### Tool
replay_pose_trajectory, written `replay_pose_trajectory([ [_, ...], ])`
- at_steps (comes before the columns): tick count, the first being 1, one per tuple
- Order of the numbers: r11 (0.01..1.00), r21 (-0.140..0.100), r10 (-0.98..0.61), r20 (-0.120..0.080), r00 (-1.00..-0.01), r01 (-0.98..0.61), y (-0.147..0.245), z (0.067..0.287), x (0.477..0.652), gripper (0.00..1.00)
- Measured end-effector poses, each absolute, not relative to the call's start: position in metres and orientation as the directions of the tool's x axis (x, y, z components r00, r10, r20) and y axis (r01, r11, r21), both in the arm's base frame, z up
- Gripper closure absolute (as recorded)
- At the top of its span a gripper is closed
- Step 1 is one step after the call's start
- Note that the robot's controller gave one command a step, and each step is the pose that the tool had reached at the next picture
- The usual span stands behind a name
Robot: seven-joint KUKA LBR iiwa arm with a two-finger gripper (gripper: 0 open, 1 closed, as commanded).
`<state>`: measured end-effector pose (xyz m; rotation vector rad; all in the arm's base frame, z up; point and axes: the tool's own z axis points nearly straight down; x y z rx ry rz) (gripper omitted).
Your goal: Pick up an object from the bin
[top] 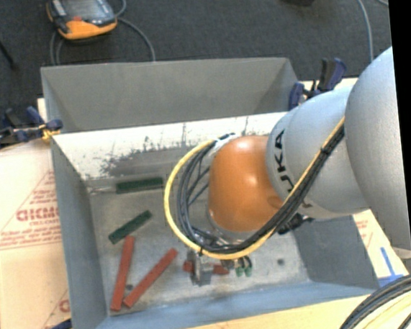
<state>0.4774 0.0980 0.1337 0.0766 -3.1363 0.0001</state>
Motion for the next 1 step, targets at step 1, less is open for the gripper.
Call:
replay_pose_trajectory([
  [1, 0.999, 0.000, -0.034, 0.001, -0.999, -0.034, 0.1081, 0.2018, 0.4871, 1.00],
])
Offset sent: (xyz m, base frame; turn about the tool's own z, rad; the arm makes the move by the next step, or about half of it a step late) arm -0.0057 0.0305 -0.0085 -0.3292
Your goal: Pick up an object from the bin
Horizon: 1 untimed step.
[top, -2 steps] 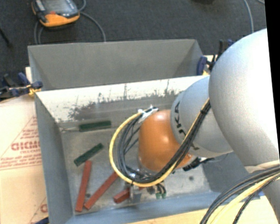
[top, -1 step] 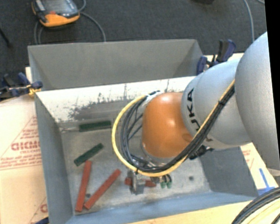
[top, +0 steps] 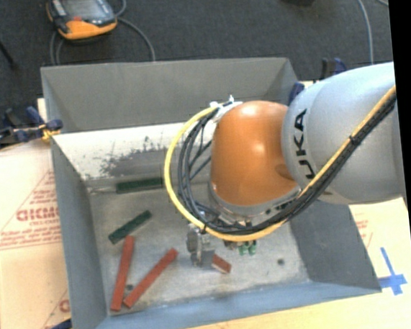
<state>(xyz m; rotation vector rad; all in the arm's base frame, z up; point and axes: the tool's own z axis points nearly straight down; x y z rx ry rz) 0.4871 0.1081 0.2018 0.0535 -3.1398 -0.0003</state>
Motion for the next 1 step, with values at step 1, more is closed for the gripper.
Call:
replay_pose_trajectory([
  [1, 0.973, 0.000, -0.229, -0.013, -0.973, -0.229, 0.1203, 0.1775, 0.4824, 1.00],
])
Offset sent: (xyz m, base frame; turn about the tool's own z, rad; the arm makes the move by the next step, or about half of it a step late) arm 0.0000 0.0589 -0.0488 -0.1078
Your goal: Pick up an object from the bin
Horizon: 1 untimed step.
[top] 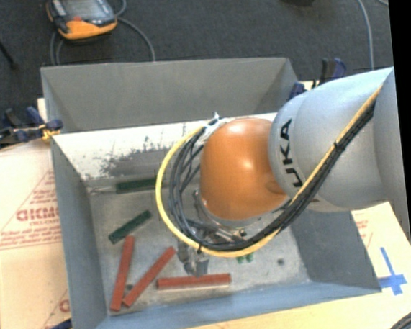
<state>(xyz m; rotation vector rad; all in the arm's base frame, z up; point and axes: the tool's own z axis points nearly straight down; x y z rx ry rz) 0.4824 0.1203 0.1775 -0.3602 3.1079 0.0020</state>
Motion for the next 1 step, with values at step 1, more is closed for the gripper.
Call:
replay_pose_trajectory([
  [1, 0.990, 0.001, -0.143, -0.005, -0.990, -0.143, 0.1678, 0.1534, 0.4884, 0.00],
])
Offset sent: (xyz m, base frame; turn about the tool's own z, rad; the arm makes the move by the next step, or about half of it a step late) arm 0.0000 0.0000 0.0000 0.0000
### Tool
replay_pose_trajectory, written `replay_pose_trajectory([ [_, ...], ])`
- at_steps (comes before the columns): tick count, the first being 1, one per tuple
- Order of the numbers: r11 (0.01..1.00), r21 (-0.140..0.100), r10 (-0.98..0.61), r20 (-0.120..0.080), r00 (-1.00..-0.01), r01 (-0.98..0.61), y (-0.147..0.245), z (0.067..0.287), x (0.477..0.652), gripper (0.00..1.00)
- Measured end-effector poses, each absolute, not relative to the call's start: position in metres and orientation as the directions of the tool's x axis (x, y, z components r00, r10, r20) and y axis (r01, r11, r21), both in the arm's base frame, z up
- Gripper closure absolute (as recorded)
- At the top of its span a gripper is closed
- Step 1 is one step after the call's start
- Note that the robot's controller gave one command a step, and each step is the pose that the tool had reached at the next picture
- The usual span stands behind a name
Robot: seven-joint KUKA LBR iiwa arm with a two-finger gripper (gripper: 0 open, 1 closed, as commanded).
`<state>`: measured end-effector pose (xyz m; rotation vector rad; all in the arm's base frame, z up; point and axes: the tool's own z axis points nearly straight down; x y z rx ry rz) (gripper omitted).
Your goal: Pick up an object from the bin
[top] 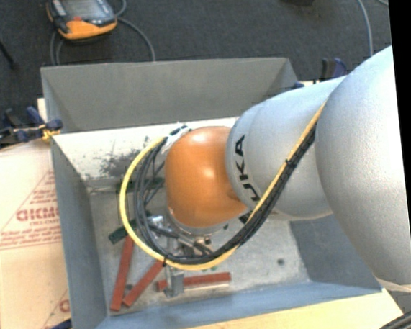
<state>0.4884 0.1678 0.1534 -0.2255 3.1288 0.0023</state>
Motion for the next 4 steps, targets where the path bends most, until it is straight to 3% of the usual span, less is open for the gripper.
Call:
replay_pose_trajectory([
  [1, 0.990, 0.001, -0.144, -0.004, -0.990, -0.144, 0.167, 0.153, 0.488, 0.00],
  [2, 0.928, -0.001, -0.374, -0.007, -0.927, -0.374, 0.118, 0.071, 0.475, 1.00],
  [3, 0.928, -0.001, -0.373, -0.007, -0.928, -0.373, 0.118, 0.071, 0.475, 1.00],
  [4, 0.933, 0.001, -0.361, 0.003, -0.933, -0.361, 0.093, 0.133, 0.497, 1.00],
])
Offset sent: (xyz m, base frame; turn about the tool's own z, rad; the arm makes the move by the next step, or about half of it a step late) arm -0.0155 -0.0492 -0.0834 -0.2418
